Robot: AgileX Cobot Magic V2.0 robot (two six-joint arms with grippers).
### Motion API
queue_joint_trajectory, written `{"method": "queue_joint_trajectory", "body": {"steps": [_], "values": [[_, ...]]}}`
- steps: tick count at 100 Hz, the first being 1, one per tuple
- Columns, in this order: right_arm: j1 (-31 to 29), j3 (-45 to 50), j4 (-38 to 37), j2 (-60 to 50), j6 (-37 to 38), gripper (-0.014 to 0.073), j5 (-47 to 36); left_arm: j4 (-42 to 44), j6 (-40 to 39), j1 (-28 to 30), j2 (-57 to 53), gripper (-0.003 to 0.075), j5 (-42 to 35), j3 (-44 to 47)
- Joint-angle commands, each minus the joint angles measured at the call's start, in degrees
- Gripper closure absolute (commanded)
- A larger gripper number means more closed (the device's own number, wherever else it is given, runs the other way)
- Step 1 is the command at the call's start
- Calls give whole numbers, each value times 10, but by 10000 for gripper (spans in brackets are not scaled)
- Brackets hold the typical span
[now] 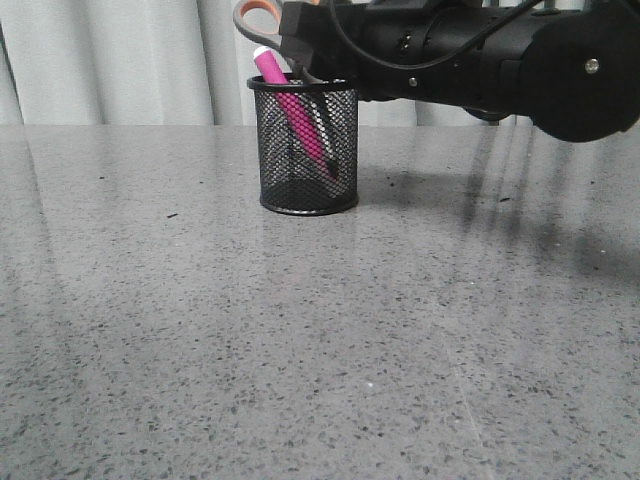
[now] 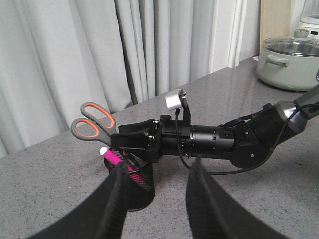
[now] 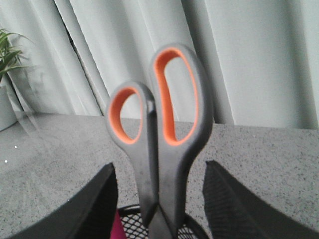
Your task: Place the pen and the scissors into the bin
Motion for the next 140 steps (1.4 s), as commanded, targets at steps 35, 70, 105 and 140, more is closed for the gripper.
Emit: {"method": "queue_joint_trajectory", "body": {"steps": [35, 70, 105, 140], "values": [[-2, -11, -3, -144, -1, 244, -52, 134, -124, 25, -11, 482, -52, 2], [-1, 50, -308, -396, 88, 659, 159, 178, -264, 87, -145, 686, -99, 175], [-1, 229, -348, -767, 153, 661, 617, 159, -277, 91, -229, 740, -100, 261], [-1, 317, -324, -939, 153, 666, 697, 116, -277, 91, -229, 740, -102, 265]]}}
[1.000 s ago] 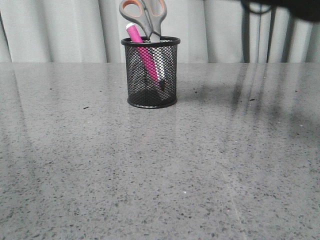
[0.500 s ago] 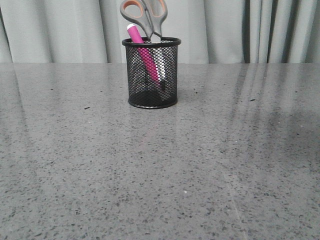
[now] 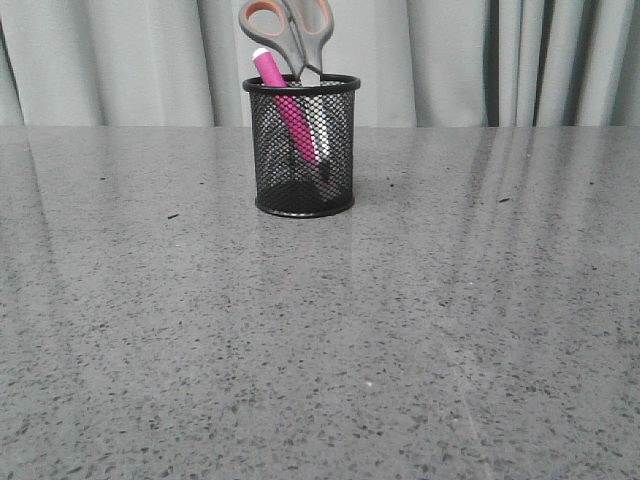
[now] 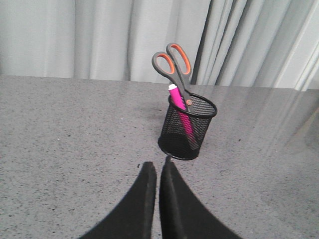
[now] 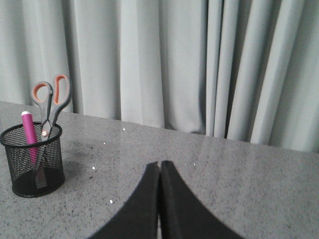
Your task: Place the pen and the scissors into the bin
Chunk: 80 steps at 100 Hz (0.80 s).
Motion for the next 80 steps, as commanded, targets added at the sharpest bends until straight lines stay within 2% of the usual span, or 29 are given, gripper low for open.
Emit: {"method": "queue_joint_trajectory", "body": {"steps": [1, 68, 80], "values": [[-1, -7, 2, 1, -1, 666, -18, -15, -5, 1, 5, 740, -46, -16], [-1, -7, 6, 1, -1, 666, -14, -16, -5, 1, 5, 740, -46, -16], [-1, -7, 6, 1, -1, 666, -14, -15, -5, 1, 5, 740, -58, 9]]}}
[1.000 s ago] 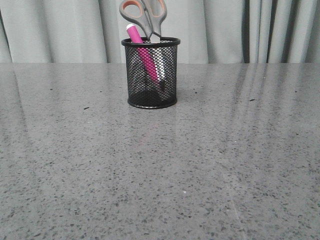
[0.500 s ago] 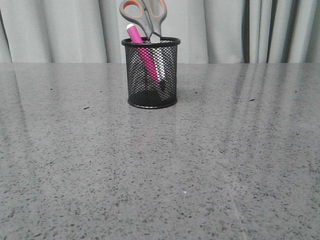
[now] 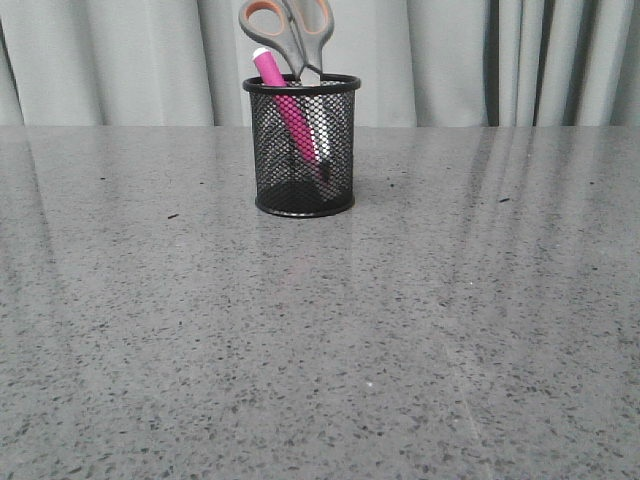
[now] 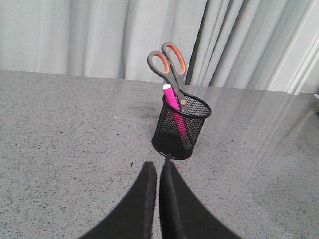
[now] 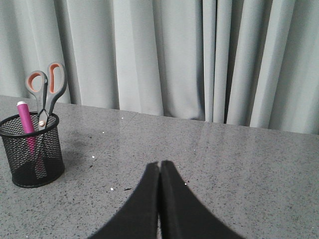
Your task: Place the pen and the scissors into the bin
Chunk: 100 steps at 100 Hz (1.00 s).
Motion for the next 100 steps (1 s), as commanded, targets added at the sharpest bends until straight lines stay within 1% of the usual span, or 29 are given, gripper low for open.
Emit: {"method": "queue_joint_trajectory", "body": {"steps": [1, 8, 14, 23, 31, 36, 43, 46, 50, 65, 78, 88, 100], "values": [[-1, -14, -11, 7, -2, 666, -29, 0, -4, 2, 5, 740, -48, 2], [-1, -14, -11, 7, -2, 666, -29, 0, -4, 8, 0, 740, -48, 20], [-1, -14, -11, 7, -2, 666, -29, 16, 5, 20, -14, 740, -52, 38], [-1, -14, -11, 7, -2, 666, -29, 23, 17, 54, -50, 740, -53, 69], [-1, -14, -11, 7, -2, 666, -29, 20, 27, 89, -79, 740, -89, 109], [-1, -14, -11, 7, -2, 666, -29, 0, 64, 115, -95, 740, -127, 136], [-1, -14, -11, 7, -2, 666, -29, -60, 149, 148, -113, 740, -182, 174], [-1, -14, -11, 7, -2, 666, -29, -86, 186, 162, -120, 740, -197, 187], [-1, -14, -11, 7, -2, 666, -29, -112, 207, 183, -127, 740, -205, 204], [-1, -14, -11, 7, -2, 666, -29, -140, 210, 254, -137, 740, -197, 243], [-1, -14, -11, 7, -2, 666, -29, -142, 210, 299, -137, 740, -129, 248], [-1, -14, -11, 7, -2, 666, -30, -146, 210, 312, -137, 740, -82, 258], [-1, -14, -11, 7, -2, 666, -30, -157, 209, 313, -137, 740, -83, 265]]}}
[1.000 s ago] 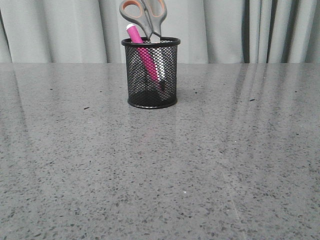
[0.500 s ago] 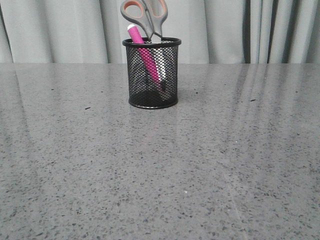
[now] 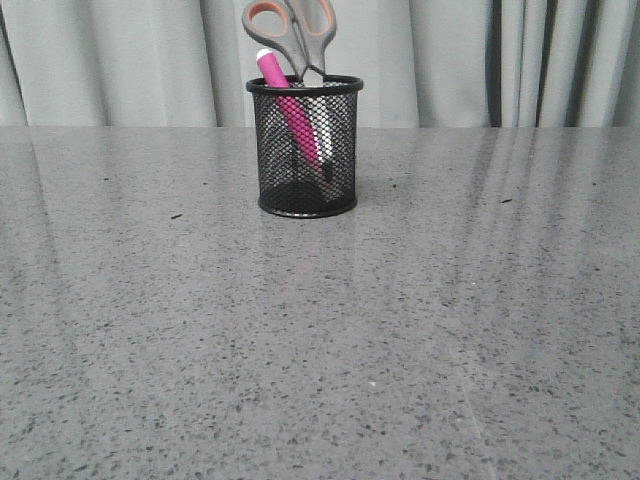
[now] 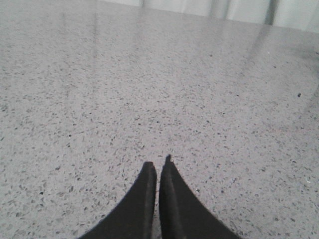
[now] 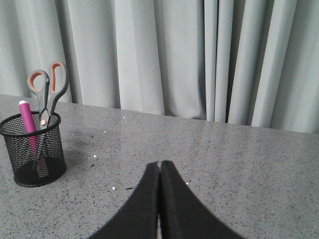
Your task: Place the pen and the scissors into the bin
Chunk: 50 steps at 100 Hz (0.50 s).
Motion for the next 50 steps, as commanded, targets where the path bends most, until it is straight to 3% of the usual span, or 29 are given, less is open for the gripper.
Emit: {"method": "queue_joint_trajectory", "body": {"steps": [1, 50], "values": [[-1, -15, -12, 7, -2, 666, -31, -11, 1, 2, -19, 740, -22, 14], [-1, -15, -12, 7, -2, 666, -31, -12, 1, 2, -19, 740, -26, 14]]}}
